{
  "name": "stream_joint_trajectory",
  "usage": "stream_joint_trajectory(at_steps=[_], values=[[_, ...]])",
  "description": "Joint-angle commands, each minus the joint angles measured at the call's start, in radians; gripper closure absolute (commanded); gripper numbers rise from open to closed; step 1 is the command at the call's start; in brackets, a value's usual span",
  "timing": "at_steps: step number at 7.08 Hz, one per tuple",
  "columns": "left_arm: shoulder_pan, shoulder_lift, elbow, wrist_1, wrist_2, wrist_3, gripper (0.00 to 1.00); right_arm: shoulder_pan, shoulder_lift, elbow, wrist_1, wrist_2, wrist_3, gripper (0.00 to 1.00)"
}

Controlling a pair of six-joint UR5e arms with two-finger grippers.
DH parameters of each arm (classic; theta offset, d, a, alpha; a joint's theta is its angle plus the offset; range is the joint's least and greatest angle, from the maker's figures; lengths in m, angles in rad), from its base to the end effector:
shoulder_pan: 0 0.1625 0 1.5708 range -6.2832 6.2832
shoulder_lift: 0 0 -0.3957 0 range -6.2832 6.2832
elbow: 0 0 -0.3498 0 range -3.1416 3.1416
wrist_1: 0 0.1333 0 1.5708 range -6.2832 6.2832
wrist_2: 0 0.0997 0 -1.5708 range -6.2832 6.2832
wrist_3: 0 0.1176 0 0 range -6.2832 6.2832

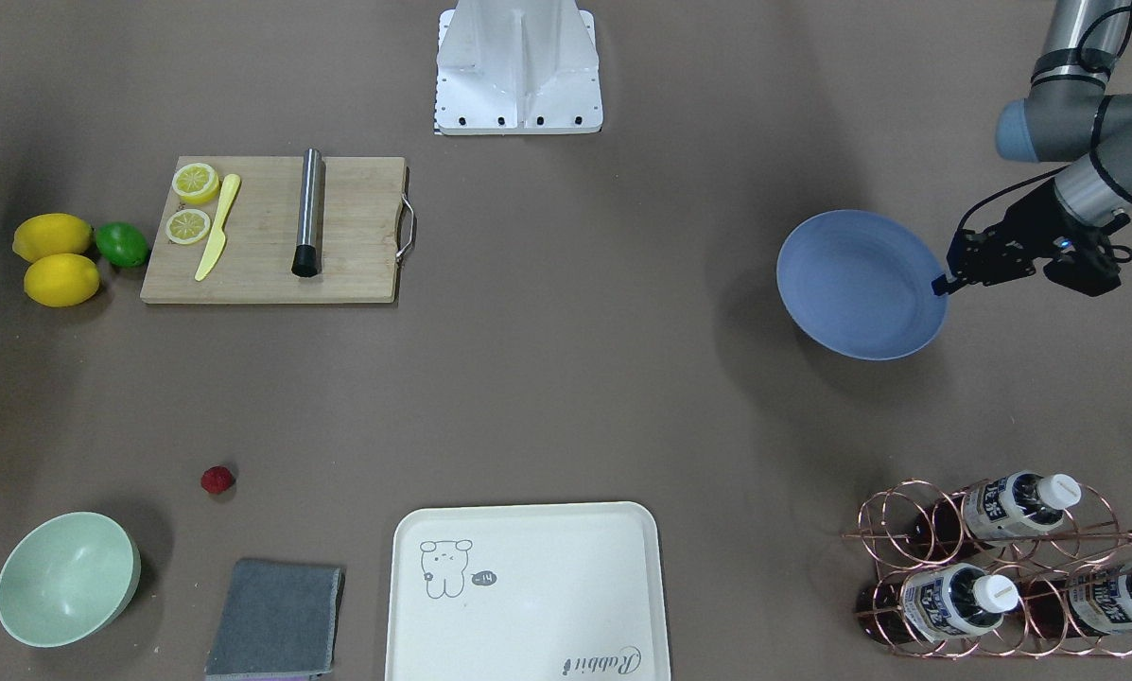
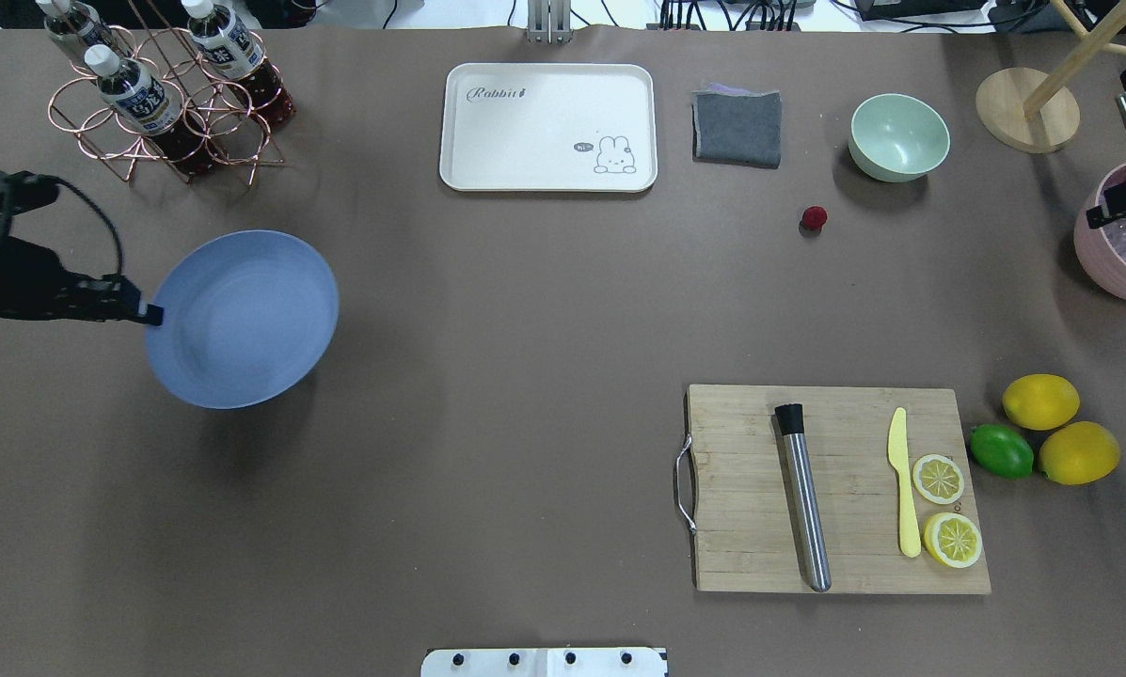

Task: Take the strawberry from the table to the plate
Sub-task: 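Push the blue plate to table center with left gripper while right gripper approaches strawberry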

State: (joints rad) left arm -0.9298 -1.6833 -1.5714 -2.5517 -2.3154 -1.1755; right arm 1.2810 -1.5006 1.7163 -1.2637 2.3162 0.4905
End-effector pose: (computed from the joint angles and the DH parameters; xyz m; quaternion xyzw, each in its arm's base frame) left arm 0.2647 -0.4445 0.4673 0.0531 0.5731 -0.0276 0.8173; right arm -0.0913 -0.4935 0.5074 0.0888 -0.4169 -0.0035 0.9046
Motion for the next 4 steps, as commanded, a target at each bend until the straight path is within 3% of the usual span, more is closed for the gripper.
stream_joint_trajectory(at_steps=[1, 3, 4], values=[[0.168, -0.178, -0.084, 0.237, 0.191, -0.136, 1.0, -0.122, 0.086, -0.003, 0.0, -0.069, 0.135, 0.0], [0.325, -0.336, -0.075, 0.374, 0.34, -0.234, 1.0, -0.191, 0.152, -0.012, 0.0, -0.119, 0.222, 0.01], [0.404, -0.373, -0.068, 0.402, 0.426, -0.245, 1.0, -0.25, 0.199, -0.049, 0.01, -0.188, 0.265, 0.0]])
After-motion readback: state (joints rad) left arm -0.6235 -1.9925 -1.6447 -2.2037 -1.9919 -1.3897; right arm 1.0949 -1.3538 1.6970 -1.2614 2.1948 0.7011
